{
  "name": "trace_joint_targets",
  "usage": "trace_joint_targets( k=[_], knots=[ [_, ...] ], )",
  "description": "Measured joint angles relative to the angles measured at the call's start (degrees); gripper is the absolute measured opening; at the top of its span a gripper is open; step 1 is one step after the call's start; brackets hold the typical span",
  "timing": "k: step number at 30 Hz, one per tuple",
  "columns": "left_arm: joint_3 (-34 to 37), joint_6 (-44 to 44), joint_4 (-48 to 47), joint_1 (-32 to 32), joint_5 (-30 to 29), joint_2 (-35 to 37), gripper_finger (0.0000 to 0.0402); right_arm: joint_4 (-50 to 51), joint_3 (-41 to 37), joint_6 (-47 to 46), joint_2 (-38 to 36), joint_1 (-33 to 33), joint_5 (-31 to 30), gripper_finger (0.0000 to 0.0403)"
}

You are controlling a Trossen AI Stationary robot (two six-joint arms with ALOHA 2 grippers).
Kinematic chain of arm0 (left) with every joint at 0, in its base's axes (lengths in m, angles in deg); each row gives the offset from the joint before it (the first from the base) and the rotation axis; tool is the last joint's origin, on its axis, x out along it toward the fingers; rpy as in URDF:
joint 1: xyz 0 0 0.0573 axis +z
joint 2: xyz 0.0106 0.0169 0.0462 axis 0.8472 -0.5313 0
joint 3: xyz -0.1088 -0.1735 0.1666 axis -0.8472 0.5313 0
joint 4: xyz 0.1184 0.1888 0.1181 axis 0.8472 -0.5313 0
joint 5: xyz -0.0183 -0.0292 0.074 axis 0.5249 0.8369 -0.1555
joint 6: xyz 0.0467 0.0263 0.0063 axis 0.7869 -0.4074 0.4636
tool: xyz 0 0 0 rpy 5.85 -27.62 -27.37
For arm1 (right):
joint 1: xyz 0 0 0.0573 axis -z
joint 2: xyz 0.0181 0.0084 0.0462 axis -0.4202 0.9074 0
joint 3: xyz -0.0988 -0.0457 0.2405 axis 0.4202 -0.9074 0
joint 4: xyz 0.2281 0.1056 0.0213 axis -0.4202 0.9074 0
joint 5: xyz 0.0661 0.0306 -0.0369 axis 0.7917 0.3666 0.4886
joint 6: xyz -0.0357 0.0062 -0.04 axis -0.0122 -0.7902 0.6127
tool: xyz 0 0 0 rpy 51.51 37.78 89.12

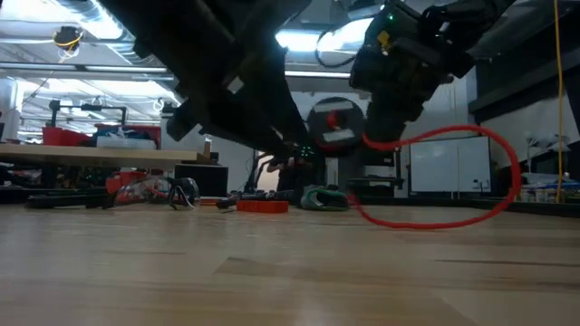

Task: Coil cords
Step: Coil the orange wire into the black spool

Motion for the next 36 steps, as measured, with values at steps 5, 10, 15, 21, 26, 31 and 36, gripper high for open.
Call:
trace_joint_targets(
  k=[5, 10, 15, 21, 26, 31, 36],
  knots=[
    [0.00, -3.54, 4.74, 0.51, -0.12, -0.02, 0.0139, -8.20, 0.00, -2.45, 0.00, 0.00, -1.36, 0.0001],
    [0.00, -1.78, 8.33, 1.60, -0.83, -0.02, 0.0131, -17.24, 0.02, -4.85, 0.00, 0.00, -1.36, 0.0001],
    [0.02, -0.38, 9.11, 2.84, -2.77, -0.07, 0.0124, -25.44, 0.02, -5.37, 0.00, 0.00, -1.36, 0.0001],
    [0.02, 2.64, 8.17, 3.48, -3.76, -0.07, 0.0123, -33.86, 0.07, -7.26, 0.02, 0.00, -0.49, 0.0001],
    [0.02, 6.95, 8.02, 3.48, -3.76, -0.11, 0.0123, -37.82, 0.07, -9.78, 0.04, 0.00, 3.15, 0.0001],
    [0.02, 8.55, 7.64, 3.48, -3.77, -0.11, 0.0123, -38.09, 0.07, -10.94, 0.07, 0.00, 9.72, 0.0001],
    [0.02, 8.49, 4.86, 2.57, -3.78, -0.11, 0.0123, -38.06, 0.07, -12.60, -0.03, 0.02, 17.20, 0.0001]
  ],
)
